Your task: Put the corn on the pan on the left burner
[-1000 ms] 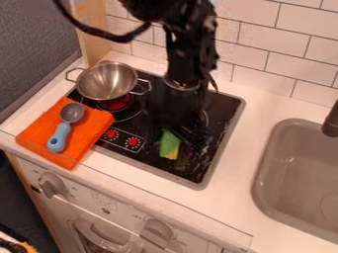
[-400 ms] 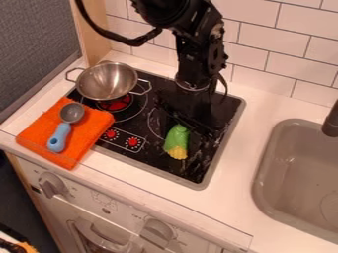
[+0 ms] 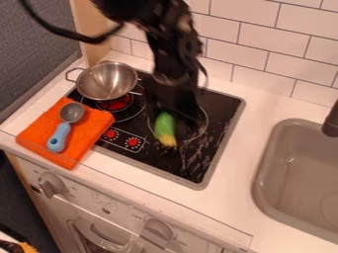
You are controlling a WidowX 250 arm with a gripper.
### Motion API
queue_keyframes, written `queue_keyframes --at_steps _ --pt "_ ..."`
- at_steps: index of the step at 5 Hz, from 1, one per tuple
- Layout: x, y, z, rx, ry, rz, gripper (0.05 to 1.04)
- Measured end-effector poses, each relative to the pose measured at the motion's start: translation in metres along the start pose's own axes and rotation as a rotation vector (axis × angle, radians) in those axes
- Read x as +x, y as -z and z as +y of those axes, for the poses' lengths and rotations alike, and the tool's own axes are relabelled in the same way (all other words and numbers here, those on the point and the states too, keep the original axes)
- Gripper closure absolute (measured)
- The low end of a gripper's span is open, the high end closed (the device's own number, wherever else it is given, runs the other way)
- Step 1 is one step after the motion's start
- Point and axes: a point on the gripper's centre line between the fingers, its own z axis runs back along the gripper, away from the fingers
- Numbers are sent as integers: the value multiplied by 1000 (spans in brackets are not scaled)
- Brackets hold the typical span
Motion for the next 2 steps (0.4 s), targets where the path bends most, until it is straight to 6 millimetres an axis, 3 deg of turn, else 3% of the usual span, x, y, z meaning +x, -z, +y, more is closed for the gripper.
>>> queue_keyframes --at_steps 1,2 --pt "-8 -27 44 4 -104 16 367" --pt "12 -16 72 -24 -166 100 367"
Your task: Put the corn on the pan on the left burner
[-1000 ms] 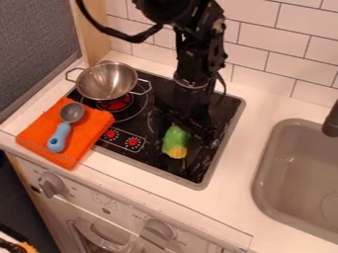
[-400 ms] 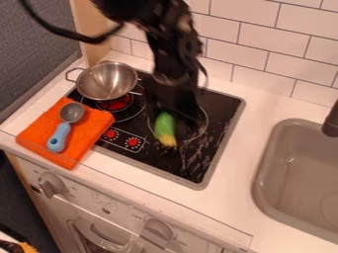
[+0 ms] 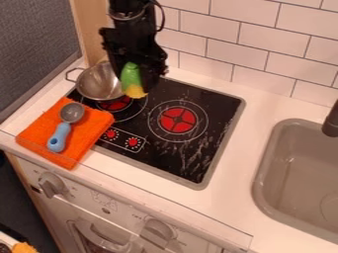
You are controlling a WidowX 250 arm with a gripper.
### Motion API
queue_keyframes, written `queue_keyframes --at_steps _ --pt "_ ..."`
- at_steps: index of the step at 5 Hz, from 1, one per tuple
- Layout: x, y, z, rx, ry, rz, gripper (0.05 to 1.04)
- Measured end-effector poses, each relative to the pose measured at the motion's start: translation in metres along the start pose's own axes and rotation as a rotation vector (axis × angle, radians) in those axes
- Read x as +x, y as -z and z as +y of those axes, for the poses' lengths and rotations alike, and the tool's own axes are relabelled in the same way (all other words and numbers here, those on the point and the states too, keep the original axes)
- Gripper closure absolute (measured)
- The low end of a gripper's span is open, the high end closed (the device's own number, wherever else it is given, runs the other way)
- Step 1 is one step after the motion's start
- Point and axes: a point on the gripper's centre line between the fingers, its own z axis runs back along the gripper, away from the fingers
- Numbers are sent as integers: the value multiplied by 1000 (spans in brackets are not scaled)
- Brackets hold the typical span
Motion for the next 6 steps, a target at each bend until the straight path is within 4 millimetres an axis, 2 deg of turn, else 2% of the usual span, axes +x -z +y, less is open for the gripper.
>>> queue_keyframes --at_steps 1,2,3,4,5,6 --pt "20 15 36 3 -105 57 367" --pt "32 28 50 25 -142 68 367" --pt "36 41 57 57 -152 93 367" --pt "34 42 59 70 -153 96 367" --pt "29 44 61 57 -156 107 299" --pt "26 40 69 32 -181 110 79"
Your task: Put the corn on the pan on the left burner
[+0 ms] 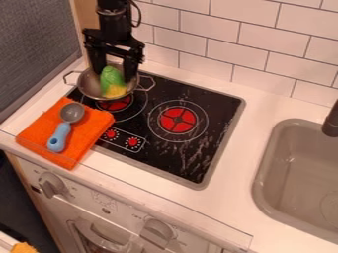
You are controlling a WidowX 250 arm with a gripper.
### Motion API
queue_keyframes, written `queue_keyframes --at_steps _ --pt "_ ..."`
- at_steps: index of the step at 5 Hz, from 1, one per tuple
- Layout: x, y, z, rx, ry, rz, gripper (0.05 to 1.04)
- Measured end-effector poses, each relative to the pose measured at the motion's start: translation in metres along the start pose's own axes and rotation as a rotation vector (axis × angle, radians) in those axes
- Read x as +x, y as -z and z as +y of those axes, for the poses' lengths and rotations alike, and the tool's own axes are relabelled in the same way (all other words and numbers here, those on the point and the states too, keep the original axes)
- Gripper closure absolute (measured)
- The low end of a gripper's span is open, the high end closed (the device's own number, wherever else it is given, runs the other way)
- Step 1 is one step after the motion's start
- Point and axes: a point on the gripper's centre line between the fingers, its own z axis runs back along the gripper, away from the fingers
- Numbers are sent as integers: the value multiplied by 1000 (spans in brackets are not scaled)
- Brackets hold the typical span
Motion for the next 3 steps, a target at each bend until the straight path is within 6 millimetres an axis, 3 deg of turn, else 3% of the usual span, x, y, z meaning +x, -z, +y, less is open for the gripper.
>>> queue_keyframes --at_steps 1,3 --pt "-2 -2 -3 -32 10 13 79" --pt "-6 -38 2 -37 30 -42 83"
